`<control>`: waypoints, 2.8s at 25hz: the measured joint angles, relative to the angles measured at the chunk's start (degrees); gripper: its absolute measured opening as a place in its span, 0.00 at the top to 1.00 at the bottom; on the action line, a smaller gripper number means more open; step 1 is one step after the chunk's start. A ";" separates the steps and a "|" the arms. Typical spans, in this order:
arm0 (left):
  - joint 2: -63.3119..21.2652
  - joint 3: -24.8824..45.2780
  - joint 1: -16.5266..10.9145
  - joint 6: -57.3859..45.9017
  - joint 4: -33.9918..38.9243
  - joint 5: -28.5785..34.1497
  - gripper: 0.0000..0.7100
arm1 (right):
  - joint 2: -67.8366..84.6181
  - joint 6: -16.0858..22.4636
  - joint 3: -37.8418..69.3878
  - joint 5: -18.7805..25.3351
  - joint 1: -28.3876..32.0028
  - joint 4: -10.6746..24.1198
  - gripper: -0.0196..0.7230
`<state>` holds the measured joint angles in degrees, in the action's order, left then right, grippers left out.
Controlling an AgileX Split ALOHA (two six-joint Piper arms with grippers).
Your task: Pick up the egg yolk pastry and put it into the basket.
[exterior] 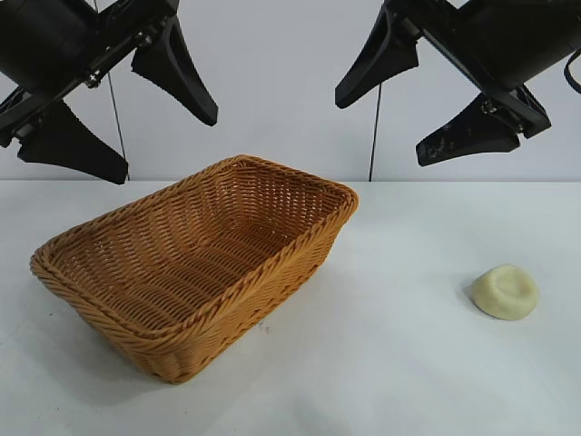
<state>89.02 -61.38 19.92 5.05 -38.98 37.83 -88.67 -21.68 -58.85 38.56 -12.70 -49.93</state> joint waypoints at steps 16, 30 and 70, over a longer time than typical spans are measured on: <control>0.00 0.00 0.00 0.00 0.00 0.00 0.07 | 0.00 0.00 0.00 0.00 0.00 0.07 0.04; -0.13 0.00 0.00 -1.86 0.44 -0.22 0.07 | 0.00 0.00 0.00 0.00 0.00 0.09 0.04; -4.79 6.03 2.60 -70.41 30.63 5.65 0.07 | 0.00 0.06 0.00 -0.17 0.00 0.09 0.04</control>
<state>84.23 -55.35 22.52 -65.36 -8.35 43.48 -88.67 -21.61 -58.85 38.39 -12.70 -49.83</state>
